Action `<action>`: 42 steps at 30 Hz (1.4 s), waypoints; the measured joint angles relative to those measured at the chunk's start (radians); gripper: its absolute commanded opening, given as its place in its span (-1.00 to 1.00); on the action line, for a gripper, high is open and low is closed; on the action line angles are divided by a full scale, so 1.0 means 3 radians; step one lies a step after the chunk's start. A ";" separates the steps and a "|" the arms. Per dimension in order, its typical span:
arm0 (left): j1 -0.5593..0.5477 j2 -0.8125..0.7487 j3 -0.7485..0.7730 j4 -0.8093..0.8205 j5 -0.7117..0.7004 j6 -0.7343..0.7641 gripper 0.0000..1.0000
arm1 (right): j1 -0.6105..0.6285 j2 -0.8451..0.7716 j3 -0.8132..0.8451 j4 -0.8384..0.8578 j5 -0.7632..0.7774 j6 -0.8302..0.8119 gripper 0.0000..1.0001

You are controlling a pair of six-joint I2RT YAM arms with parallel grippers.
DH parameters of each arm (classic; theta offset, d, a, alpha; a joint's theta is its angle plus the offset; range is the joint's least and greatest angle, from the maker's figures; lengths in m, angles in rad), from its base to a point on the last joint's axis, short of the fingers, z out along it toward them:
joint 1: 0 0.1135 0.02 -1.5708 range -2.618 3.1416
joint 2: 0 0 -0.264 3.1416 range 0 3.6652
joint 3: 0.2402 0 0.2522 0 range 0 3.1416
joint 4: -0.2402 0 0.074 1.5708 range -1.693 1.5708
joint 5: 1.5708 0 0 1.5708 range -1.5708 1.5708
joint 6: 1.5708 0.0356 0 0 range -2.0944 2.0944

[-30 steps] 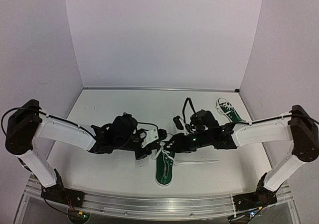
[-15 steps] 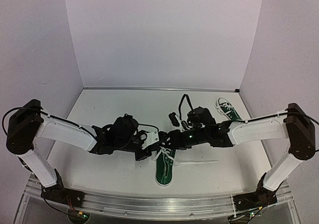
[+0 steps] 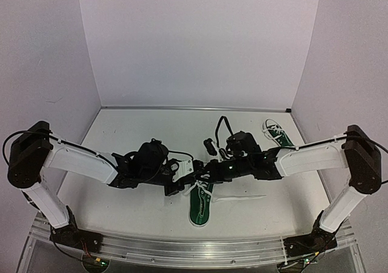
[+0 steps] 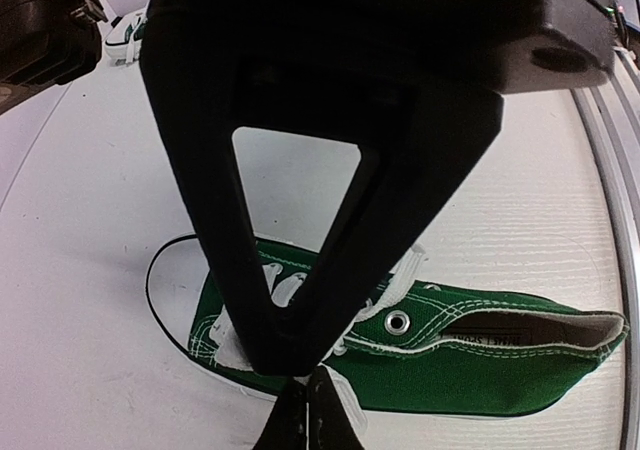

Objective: Tie the shoes

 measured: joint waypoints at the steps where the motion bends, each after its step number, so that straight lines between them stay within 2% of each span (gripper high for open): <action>1: 0.0000 0.0000 0.0000 0.0001 -0.0006 -0.0004 -0.68 | 0.0000 0.0000 -0.0001 0.0001 0.0001 -0.0002 -1.00; 3: 0.0000 0.0000 0.0000 0.0001 -0.0031 -0.0008 -0.47 | 0.0000 -0.0006 -0.0002 0.0001 0.0009 -0.0003 -1.00; 7: 0.0000 -0.0005 -0.0004 0.0004 -0.0078 0.0000 -0.26 | 0.0000 -0.0095 -0.0037 -0.0005 0.0048 -0.0002 -1.00; 13: 0.0000 -0.0035 -0.0045 0.0008 -0.0142 -0.0003 -0.07 | 0.0000 -0.0249 -0.0086 -0.0014 0.0076 -0.0001 -1.00; 16: 0.0000 -0.0034 -0.0044 0.0013 -0.0115 -0.0019 -0.05 | 0.0000 -0.0251 -0.0100 -0.0015 0.0090 -0.0001 -1.00; 22: -0.0001 -0.0004 -0.0033 0.0151 0.0039 -0.0114 -0.29 | 0.0000 -0.0252 -0.0104 -0.0014 0.0111 -0.0002 -1.00; 35: 0.0000 0.0192 0.0013 0.0380 0.0206 -0.0302 -0.54 | 0.0000 -0.0313 -0.0155 -0.0014 0.0126 -0.0003 -1.00; 42: 0.0000 0.0265 0.0056 0.0454 0.0210 -0.0374 -0.87 | 0.0000 -0.0357 -0.0191 -0.0014 0.0134 -0.0003 -1.00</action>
